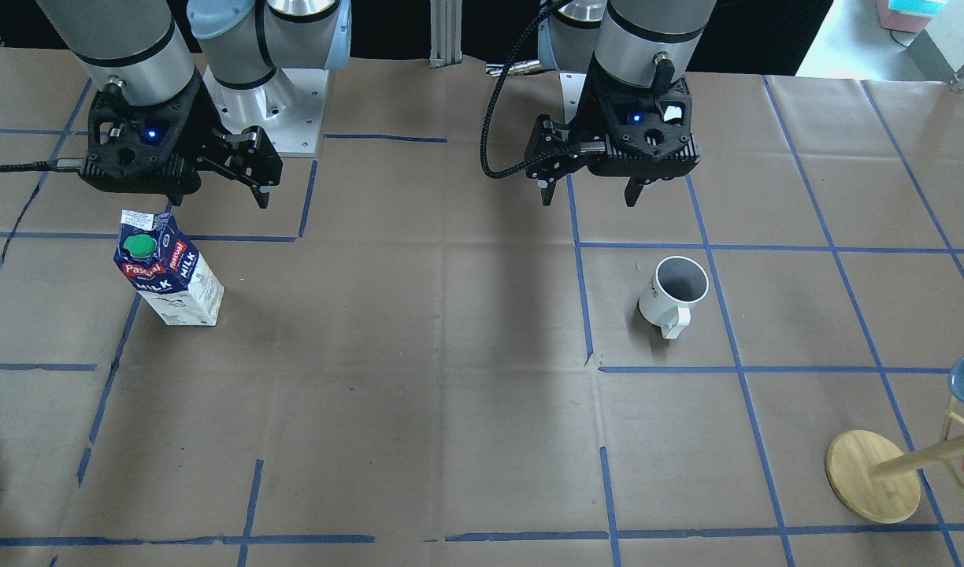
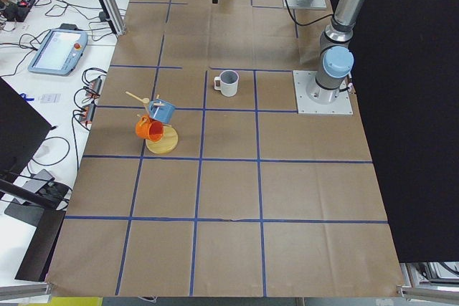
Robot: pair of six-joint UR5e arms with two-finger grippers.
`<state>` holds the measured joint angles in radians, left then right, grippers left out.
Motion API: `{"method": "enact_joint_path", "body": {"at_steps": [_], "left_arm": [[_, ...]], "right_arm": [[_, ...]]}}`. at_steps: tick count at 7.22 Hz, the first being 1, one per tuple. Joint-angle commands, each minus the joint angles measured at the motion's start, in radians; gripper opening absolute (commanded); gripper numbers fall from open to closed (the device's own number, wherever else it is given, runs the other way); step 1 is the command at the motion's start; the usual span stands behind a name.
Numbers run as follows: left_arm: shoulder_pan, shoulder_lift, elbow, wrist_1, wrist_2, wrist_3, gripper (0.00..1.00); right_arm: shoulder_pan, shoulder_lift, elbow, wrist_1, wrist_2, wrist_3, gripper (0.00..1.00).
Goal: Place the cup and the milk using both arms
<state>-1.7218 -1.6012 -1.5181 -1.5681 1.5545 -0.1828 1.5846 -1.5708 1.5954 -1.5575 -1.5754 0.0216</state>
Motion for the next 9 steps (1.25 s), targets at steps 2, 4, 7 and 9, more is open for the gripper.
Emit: {"method": "enact_joint_path", "body": {"at_steps": [2, 4, 7, 9], "left_arm": [[0.002, 0.026, 0.01, -0.044, 0.004, -0.004, 1.0], [0.017, 0.026, -0.004, -0.033, 0.003, 0.026, 1.0], [0.108, 0.075, -0.088, -0.032, 0.003, 0.211, 1.0], [0.221, 0.143, -0.187, -0.035, 0.004, 0.313, 1.0]], "right_arm": [[0.0, 0.0, 0.0, 0.0, 0.0, 0.0, 1.0], [0.0, 0.0, 0.0, 0.0, 0.0, 0.0, 1.0], [0.0, 0.0, 0.0, 0.002, 0.0, 0.0, 1.0], [0.0, 0.0, 0.001, 0.002, 0.0, 0.0, 1.0]]}}
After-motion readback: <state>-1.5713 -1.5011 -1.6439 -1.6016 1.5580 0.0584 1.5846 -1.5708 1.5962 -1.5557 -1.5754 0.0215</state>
